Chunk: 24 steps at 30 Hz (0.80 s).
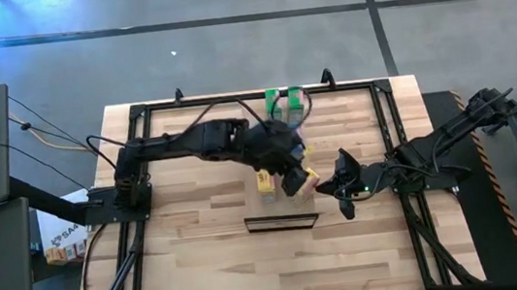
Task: Stack cereal on shelf
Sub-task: Put the yellow cereal box on the shelf
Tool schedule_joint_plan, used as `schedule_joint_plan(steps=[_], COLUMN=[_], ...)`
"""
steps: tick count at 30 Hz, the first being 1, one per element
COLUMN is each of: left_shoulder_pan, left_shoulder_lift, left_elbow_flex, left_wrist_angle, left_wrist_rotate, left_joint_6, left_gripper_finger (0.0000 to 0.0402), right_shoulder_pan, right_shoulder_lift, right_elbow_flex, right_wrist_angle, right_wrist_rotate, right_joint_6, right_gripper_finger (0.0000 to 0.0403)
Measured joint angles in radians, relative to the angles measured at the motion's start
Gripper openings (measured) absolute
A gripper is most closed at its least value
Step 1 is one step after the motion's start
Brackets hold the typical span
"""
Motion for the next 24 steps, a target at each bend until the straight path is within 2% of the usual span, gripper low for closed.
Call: schedule_joint_plan(steps=[7,10,14,19,24], left_shoulder_pan=[0.000,-0.033,-0.100,-0.172,-0.234], left_shoulder_lift=[-0.037,-0.068,-0.095,-0.136,-0.155], left_elbow_flex=[0.060,0.062,0.059,0.059,0.057], left_wrist_angle=[0.040,0.064,0.082,0.056,0.048], left_wrist_rotate=[-0.005,-0.063,-0.167,-0.270,-0.366], left_joint_6=[0.129,0.182,0.270,0.317,0.373], left_gripper_finger=[0.0199,0.0186,0.0128,0.0021,0.0010], right_shoulder_pan=[-0.003,-0.013,-0.029,-0.046,-0.070], right_shoulder_lift=[0.000,0.000,0.006,0.017,0.027], right_elbow_flex=[0.000,0.000,0.000,0.000,0.000], right_wrist_angle=[-0.001,-0.003,0.002,0.001,0.018], right_wrist_rotate=[0.008,0.005,-0.015,-0.044,-0.052], right_joint_6=[-0.020,-0.026,-0.037,-0.056,-0.077], right_gripper_finger=[0.0000,0.0000,0.0000,0.0000,0.0000])
